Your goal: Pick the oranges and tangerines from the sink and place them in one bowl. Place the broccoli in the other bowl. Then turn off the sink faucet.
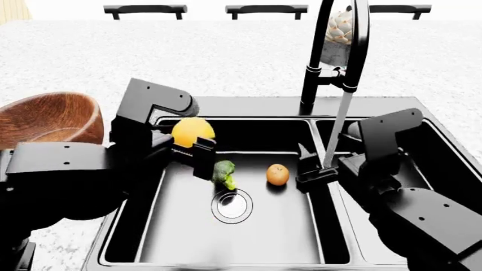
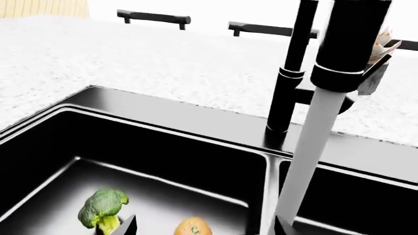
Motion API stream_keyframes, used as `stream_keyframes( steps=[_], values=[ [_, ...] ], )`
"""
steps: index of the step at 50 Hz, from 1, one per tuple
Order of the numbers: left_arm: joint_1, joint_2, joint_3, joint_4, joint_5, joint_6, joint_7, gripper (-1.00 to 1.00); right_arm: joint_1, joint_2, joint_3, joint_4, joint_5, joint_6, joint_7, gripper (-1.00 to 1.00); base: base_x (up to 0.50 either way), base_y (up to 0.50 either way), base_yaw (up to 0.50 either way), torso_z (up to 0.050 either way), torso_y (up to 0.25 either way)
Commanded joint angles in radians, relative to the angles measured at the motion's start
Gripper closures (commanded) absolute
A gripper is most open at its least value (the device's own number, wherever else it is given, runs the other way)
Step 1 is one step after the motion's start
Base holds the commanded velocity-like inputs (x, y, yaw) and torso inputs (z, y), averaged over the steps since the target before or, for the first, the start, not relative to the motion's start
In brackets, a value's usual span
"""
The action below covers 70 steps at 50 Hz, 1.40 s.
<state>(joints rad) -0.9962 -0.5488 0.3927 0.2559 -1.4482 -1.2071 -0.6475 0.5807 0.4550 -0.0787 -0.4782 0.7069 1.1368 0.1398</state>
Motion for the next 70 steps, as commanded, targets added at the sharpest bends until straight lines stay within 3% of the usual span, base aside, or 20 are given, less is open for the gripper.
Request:
stream_keyframes(
  steps=[1, 12, 21, 30, 50, 70],
  values=[
    [-0.016, -0.06, -0.078, 0.094, -0.09, 0.009, -0.101, 1.0, 0.123, -0.019, -0.144, 0.115, -0.051, 0.011, -0.033, -1.0, 0.0, 0.0, 0.0, 0.0, 0.0],
    [-0.023, -0.114, -0.142, 0.158, -0.198, 0.026, -0.192, 1.0, 0.405, -0.009, -0.45, 0.357, -0.156, 0.06, -0.18, -1.0, 0.0, 0.0, 0.0, 0.0, 0.0],
    [-0.036, -0.132, -0.159, 0.17, -0.225, 0.036, -0.214, 1.0, 0.635, -0.011, -0.778, 0.57, -0.233, 0.053, -0.437, -1.0, 0.0, 0.0, 0.0, 0.0, 0.0],
    [-0.025, -0.14, -0.161, 0.18, -0.223, 0.044, -0.21, 1.0, 0.674, -0.021, -0.964, 0.669, -0.339, -0.037, -0.501, -1.0, 0.0, 0.0, 0.0, 0.0, 0.0],
    [-0.029, -0.155, -0.166, 0.178, -0.244, 0.056, -0.217, 1.0, 0.674, -0.015, -1.027, 0.672, -0.366, -0.171, -0.559, -1.0, 0.0, 0.0, 0.0, 0.0, 0.001],
    [-0.03, -0.154, -0.153, 0.178, -0.234, 0.062, -0.209, 1.0, 0.688, -0.014, -1.057, 0.677, -0.372, -0.16, -0.584, -1.0, 0.0, 0.0, 0.0, 0.0, 0.0]
  ],
)
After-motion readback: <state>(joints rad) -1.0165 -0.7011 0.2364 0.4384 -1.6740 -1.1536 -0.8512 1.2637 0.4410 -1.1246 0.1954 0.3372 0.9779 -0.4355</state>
